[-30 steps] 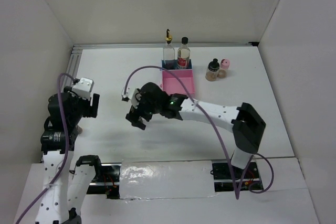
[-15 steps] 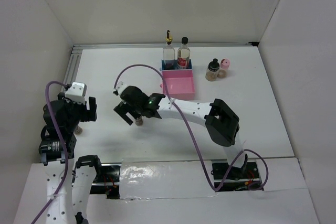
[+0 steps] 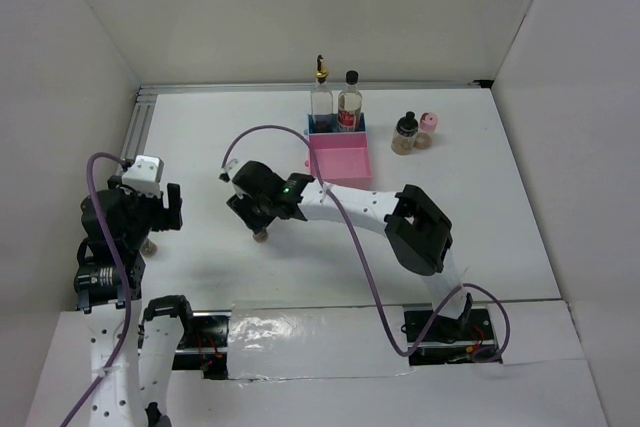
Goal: Organize the condiment bottles
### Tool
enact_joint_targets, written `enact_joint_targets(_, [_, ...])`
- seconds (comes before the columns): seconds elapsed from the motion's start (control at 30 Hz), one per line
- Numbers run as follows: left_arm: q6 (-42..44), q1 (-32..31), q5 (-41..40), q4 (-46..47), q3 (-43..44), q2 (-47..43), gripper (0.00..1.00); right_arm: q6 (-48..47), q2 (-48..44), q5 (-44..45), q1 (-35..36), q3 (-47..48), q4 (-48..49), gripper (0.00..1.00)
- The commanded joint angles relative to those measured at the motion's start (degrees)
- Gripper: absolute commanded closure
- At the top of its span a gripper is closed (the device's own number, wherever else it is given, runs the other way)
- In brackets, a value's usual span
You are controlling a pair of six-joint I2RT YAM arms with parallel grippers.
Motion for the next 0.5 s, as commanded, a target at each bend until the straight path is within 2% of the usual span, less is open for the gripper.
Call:
enact_joint_targets(0.0, [1.8,0.3,-0.1,2.8,1.8,0.8,0.16,0.2,1.3,-0.8,-0.8,3.2,-1.3,0.83])
enact_joint_targets(0.03, [2.2,0.3,-0.3,3.3,1.9,0.9,0.16,0.3,0.9,-0.9,-1.1,3.8,-2.5,0.96])
enact_joint_targets(0.07, [2.5,0.3,-0.3,3.5,2.3,1.3,0.16,0.7,-0.6,-1.7,-1.6,6.7,-3.7,1.0])
enact_joint_targets(0.13, [3.2,-0.1,0.2,3.8,2.5,1.6,0.16,0.7,-3.9,-4.6,-3.5,9.7,-3.2,1.0])
enact_joint_targets(0.17, [3.3,-0.1,0.5,4.4,2.6,2.3,0.16,1.4,-8.7,-3.7,-4.3,9.8,-1.3,1.0])
enact_joint_targets(0.23, [3.8,-0.2,0.6,6.2,2.6,3.0,0.16,3.7,-13.4,5.0,-6.4,6.0,3.7,1.0])
enact_joint_targets(0.3, [4.0,-0.3,0.9,7.5,2.8,4.5,0.16,5.8,-18.6,13.8,-7.8,3.4,4.3,1.0])
enact_joint_targets(0.33, [4.4,-0.3,1.1,8.3,3.1,5.0,0.17,7.1,-19.7,22.5,-8.8,0.4,3.6,1.0])
enact_joint_targets(0.37, [4.5,-0.2,1.7,9.9,3.6,6.0,0.17,7.8,-20.7,25.2,-9.8,-1.0,3.0,1.0])
enact_joint_targets(0.4, [4.9,-0.2,2.4,10.8,3.9,6.7,0.17,8.5,-21.6,26.2,-11.2,-2.0,1.4,1.0])
enact_joint_targets(0.47, [5.0,-0.2,4.2,13.2,4.7,8.7,0.17,9.4,-21.4,22.1,-16.6,-3.0,-0.3,1.0])
